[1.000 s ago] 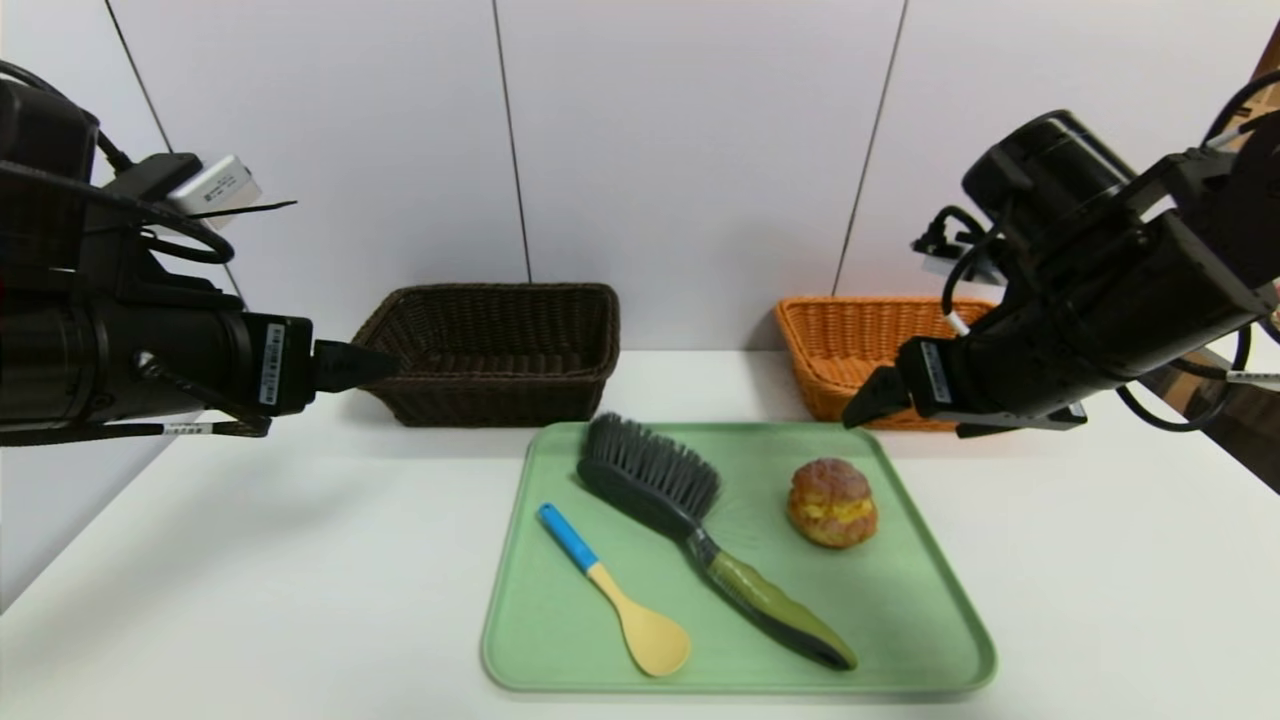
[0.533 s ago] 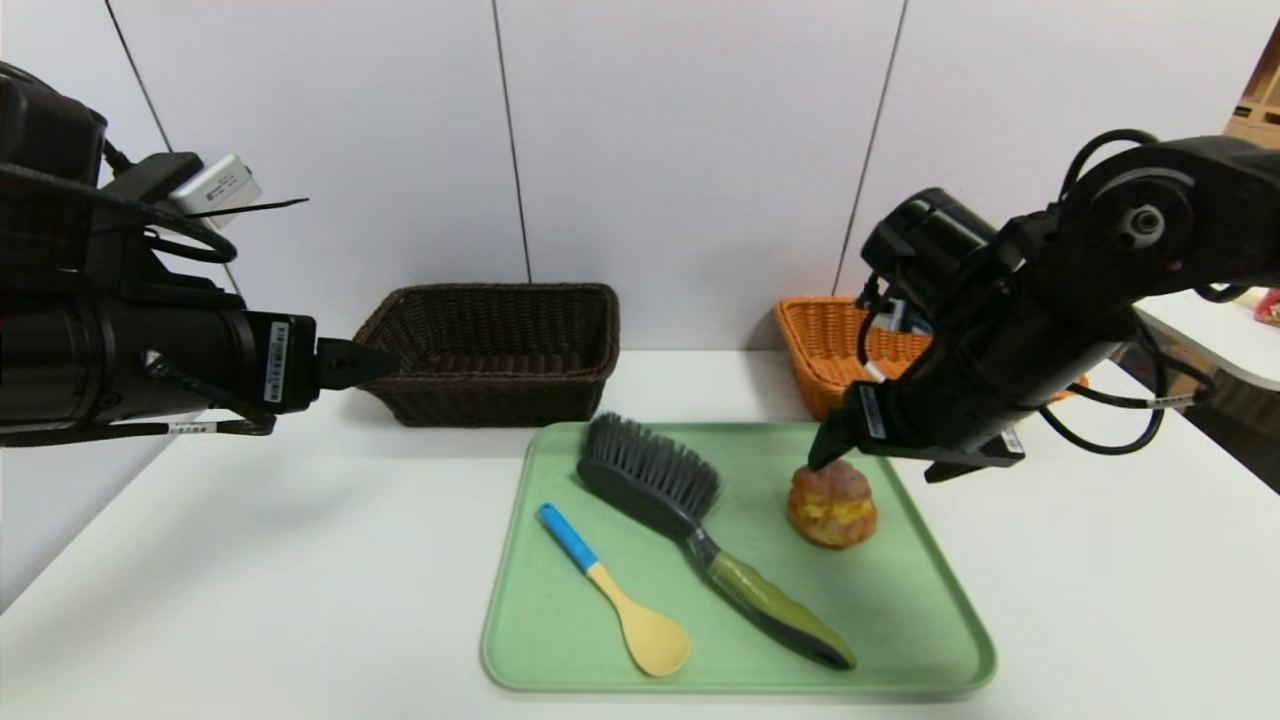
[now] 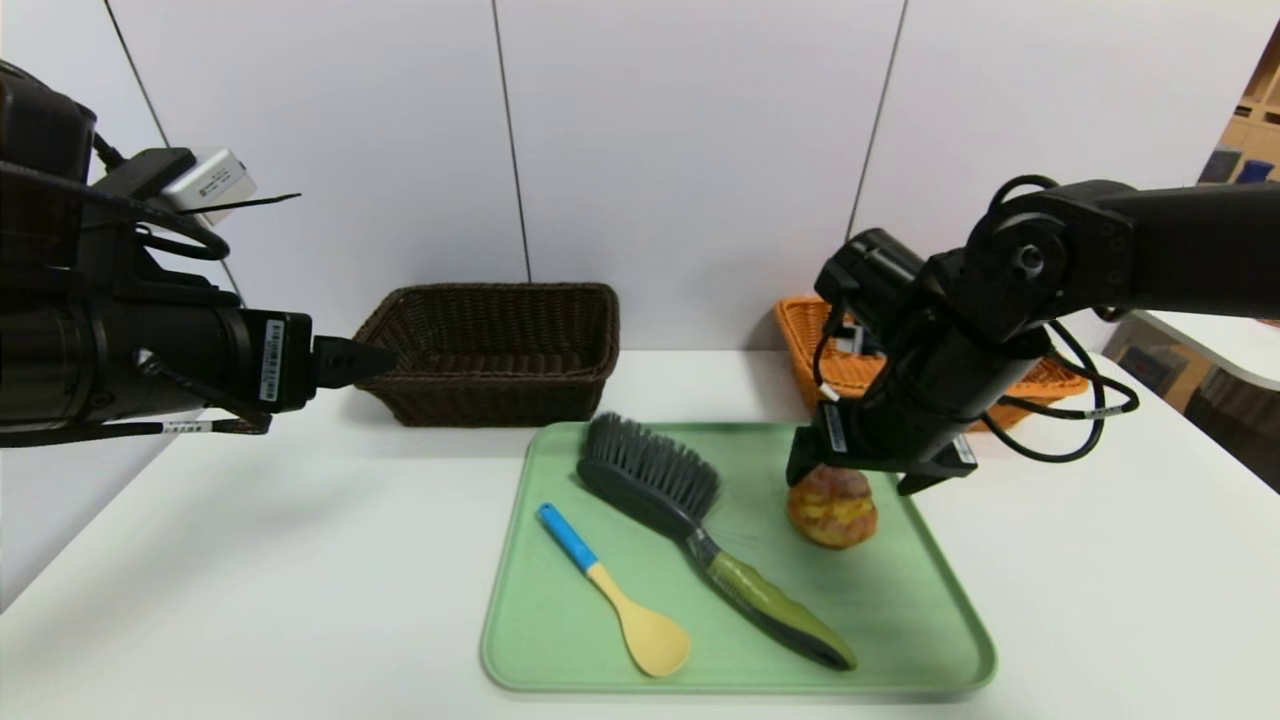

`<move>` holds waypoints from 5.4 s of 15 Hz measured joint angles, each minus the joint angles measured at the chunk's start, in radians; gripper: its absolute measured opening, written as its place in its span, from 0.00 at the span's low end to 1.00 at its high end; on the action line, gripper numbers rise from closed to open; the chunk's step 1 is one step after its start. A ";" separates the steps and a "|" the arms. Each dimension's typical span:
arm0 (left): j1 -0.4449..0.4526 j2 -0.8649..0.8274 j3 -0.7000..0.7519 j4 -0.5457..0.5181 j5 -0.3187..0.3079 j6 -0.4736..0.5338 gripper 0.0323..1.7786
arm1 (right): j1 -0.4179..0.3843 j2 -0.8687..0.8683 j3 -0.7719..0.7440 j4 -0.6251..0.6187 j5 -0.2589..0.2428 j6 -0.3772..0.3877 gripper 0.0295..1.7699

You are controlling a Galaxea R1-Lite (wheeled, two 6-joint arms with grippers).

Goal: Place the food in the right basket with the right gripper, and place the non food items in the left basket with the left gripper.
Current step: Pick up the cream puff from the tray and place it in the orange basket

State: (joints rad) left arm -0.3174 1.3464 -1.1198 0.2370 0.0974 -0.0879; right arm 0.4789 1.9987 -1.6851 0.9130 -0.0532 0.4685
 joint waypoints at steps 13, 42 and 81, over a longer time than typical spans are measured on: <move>0.000 0.007 0.000 0.000 -0.001 0.001 0.95 | 0.004 0.095 -0.031 0.004 -0.001 -0.004 0.96; -0.003 0.009 -0.020 0.003 -0.002 0.001 0.95 | 0.014 0.111 -0.039 0.037 0.009 -0.041 0.46; -0.009 0.002 0.061 -0.001 -0.003 -0.004 0.95 | -0.413 0.233 -0.269 -0.370 0.206 0.031 0.58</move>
State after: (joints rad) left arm -0.3266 1.3483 -1.0583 0.2362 0.0947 -0.0923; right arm 0.0657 2.2321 -1.9536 0.5430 0.1530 0.4994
